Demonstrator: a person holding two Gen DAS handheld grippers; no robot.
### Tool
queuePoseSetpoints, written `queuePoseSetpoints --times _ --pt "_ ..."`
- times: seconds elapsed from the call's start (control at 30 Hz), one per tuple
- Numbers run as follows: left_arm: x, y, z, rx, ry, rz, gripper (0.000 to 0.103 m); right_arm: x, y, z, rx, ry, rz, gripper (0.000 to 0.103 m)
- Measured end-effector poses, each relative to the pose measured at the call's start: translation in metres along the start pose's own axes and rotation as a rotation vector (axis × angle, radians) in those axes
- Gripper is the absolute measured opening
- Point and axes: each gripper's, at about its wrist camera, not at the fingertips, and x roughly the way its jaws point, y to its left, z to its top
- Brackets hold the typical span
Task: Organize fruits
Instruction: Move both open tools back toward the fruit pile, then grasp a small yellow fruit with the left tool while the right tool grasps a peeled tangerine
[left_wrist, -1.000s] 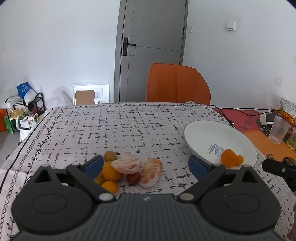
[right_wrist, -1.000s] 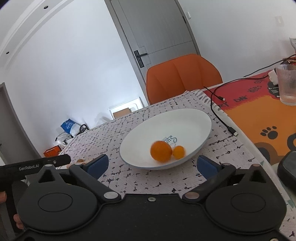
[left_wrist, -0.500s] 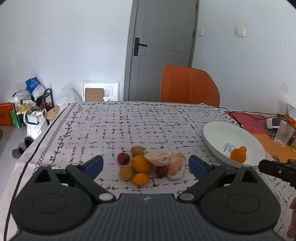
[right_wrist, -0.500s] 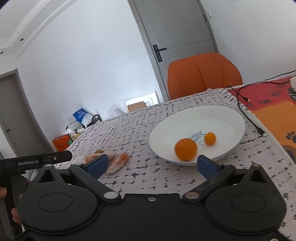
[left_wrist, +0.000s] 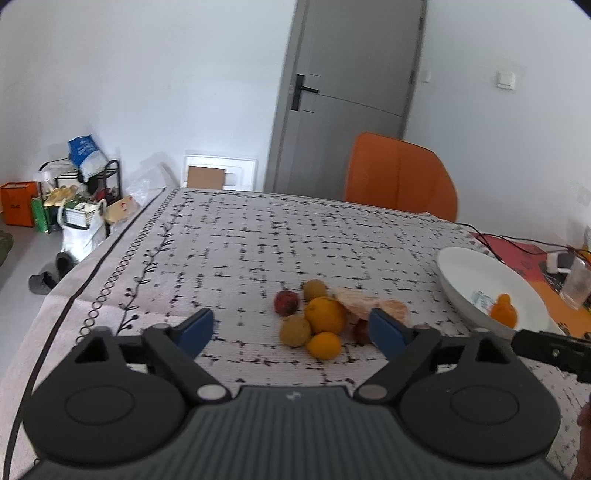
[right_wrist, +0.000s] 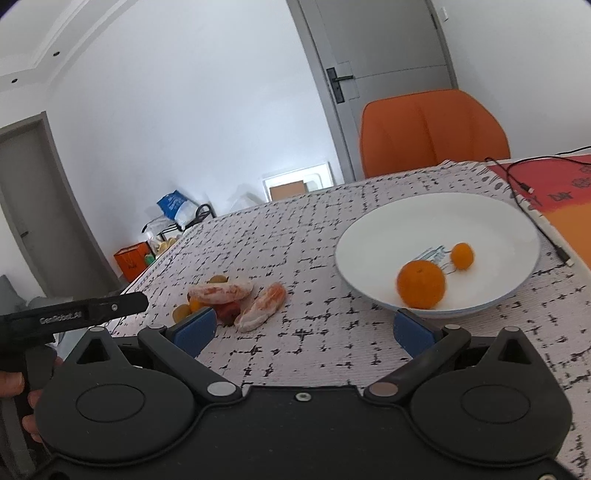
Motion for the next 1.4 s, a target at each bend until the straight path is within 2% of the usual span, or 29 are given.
queuePoseSetpoints --times 0.1,0.43,0.57,0.63,0.77,0.9,1.07,1.2,1.23,1.3,1.4 --pt "0.007 0.008 -0.001 -0.027 0.026 0.005 0.071 0.007 0.004 -0.001 -0.004 0.015 0.006 0.103" --pt "0.024 0.016 -0.005 -0.047 0.050 -0.012 0.060 0.029 0.010 -0.001 0.004 0.051 0.037 0.103" --pt "0.034 0.015 -0.005 -0.050 0.064 -0.025 0.051 0.037 0.012 -0.001 -0.005 0.063 0.050 0.100" --pt "0.039 0.015 -0.005 -0.056 0.074 -0.032 0.047 0.042 0.014 -0.001 -0.007 0.074 0.056 0.094" --pt "0.045 0.015 -0.005 -0.067 0.086 -0.040 0.040 0.050 0.016 0.001 -0.004 0.093 0.059 0.090" --pt "0.050 0.013 -0.005 -0.068 0.095 -0.055 0.040 0.060 0.018 0.002 -0.007 0.109 0.067 0.082" --pt "0.054 0.011 -0.006 -0.070 0.091 -0.056 0.040 0.073 0.023 0.004 -0.010 0.125 0.070 0.079" --pt "0.058 0.013 -0.006 -0.072 0.089 -0.051 0.039 0.083 0.027 0.004 -0.017 0.152 0.079 0.068" --pt "0.058 0.015 -0.006 -0.078 0.093 -0.054 0.037 0.086 0.028 0.003 -0.018 0.158 0.079 0.067" --pt "0.061 0.017 -0.007 -0.082 0.113 -0.054 0.028 0.088 0.030 0.004 -0.027 0.156 0.072 0.067" --pt "0.060 0.018 -0.007 -0.079 0.112 -0.053 0.024 0.093 0.033 0.005 -0.037 0.154 0.066 0.062"
